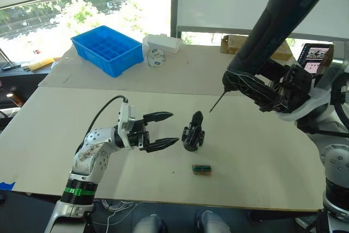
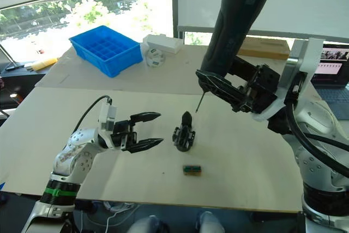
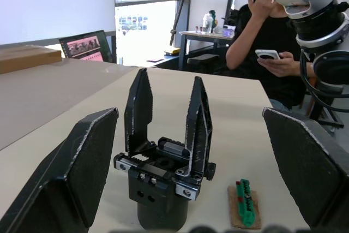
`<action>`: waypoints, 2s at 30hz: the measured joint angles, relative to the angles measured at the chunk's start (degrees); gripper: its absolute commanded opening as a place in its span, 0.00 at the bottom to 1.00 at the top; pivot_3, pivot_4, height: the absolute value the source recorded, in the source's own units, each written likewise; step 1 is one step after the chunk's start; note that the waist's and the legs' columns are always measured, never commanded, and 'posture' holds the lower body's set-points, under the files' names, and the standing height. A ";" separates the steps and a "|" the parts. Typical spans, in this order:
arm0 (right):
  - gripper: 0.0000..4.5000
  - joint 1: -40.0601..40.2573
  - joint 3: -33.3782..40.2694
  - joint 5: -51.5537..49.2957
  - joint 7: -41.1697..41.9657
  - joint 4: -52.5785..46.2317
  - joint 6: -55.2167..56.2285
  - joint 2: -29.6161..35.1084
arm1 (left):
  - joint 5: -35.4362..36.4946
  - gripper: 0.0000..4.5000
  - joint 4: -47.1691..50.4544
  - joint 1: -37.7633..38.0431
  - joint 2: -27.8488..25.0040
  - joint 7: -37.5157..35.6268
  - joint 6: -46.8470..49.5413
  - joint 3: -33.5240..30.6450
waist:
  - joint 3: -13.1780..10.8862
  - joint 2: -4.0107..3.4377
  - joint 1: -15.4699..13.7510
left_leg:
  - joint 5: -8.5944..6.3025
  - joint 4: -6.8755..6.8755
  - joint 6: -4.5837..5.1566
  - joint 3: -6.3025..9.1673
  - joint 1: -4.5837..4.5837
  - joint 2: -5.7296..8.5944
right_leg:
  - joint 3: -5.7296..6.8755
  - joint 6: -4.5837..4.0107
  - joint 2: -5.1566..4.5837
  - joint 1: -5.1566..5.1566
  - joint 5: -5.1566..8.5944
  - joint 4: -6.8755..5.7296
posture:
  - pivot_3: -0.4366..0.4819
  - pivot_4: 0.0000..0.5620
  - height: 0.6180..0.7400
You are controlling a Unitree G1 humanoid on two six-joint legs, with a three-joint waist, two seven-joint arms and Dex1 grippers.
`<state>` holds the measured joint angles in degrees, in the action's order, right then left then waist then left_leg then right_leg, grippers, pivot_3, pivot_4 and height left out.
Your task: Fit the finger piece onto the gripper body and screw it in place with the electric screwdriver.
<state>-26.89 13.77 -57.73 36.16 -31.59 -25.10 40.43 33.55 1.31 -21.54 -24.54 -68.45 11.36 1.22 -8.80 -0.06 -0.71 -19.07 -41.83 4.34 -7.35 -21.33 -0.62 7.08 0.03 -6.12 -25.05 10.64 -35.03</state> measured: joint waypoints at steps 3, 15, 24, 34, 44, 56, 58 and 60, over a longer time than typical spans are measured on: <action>0.43 -0.82 -0.84 0.06 0.12 0.65 -0.42 -1.11 | -0.79 1.00 -0.01 0.60 0.20 0.86 -0.04 0.02 | 0.00 0.00 0.09 | 0.00 0.00 0.00 -0.06 0.01 0.01 | -0.02 0.01 0.00 0.00 0.00 0.00 | 0.48 0.27 1.00; 0.43 -1.34 -4.76 1.39 0.68 0.76 -0.64 -5.58 | -6.00 1.00 -2.37 2.76 0.29 2.00 -2.92 1.57 | 0.00 -0.01 0.21 | 0.02 0.02 -0.05 -0.18 0.05 -0.01 | -0.05 0.00 0.05 -0.06 0.00 -0.07 | 0.48 0.27 1.00; 0.43 -1.47 -8.15 5.93 4.09 3.22 -0.62 -7.24 | -6.47 1.00 -2.46 3.35 0.47 1.90 -3.17 2.01 | 0.00 -0.01 0.23 | 0.02 0.02 -0.05 -0.22 0.05 -0.01 | -0.06 0.00 0.03 -0.07 0.00 -0.07 | 0.48 0.27 1.00; 0.43 -3.65 -10.45 10.82 10.04 8.92 -0.55 -8.84 | -7.84 1.00 -4.55 3.50 1.04 0.99 -4.13 4.00 | 0.00 -0.01 0.30 | 0.02 0.05 -0.05 -0.27 0.05 -0.01 | -0.05 0.00 0.04 -0.09 0.00 -0.07 | 0.48 0.27 1.00; 0.43 -3.67 -11.11 11.97 11.02 9.43 -0.56 -11.45 | -8.71 1.00 -5.06 4.19 1.42 0.84 -5.27 4.01 | -0.01 -0.02 0.40 | 0.02 0.05 -0.05 -0.28 0.06 -0.02 | -0.06 0.00 0.02 -0.09 -0.01 -0.08 | 0.48 0.27 1.00; 0.43 -2.68 -13.01 13.88 11.27 9.60 -0.58 -12.49 | -8.72 1.00 -5.04 4.55 1.38 1.24 -5.23 3.97 | -0.01 -0.02 0.52 | 0.02 0.05 -0.05 -0.29 0.06 -0.02 | -0.06 0.00 0.02 -0.09 -0.01 -0.08 | 0.48 0.27 1.00; 0.43 -1.91 -13.01 14.17 11.43 9.60 -0.58 -12.46 | -8.72 1.00 -5.04 4.87 1.28 1.40 -5.20 3.95 | -0.01 -0.02 0.52 | 0.02 0.05 -0.05 -0.29 0.06 -0.02 | -0.05 -0.01 0.02 -0.09 -0.01 -0.08 | 0.48 0.27 1.00; 0.43 -1.17 -13.10 14.52 11.67 9.60 -0.58 -12.45 | -8.71 1.00 -4.99 5.34 1.08 1.42 -5.20 3.88 | -0.01 -0.02 0.58 | 0.02 0.05 -0.05 -0.29 0.06 -0.02 | -0.06 -0.01 0.02 -0.10 -0.01 -0.08 | 0.48 0.27 1.00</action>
<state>-28.05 0.67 -43.21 47.83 -21.99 -25.68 27.98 24.84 -3.68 -16.20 -23.46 -67.03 6.15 5.11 -8.81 -0.08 -0.13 -19.05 -41.78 4.29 -7.63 -21.27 -0.64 7.02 0.02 -6.09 -25.15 10.63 -35.11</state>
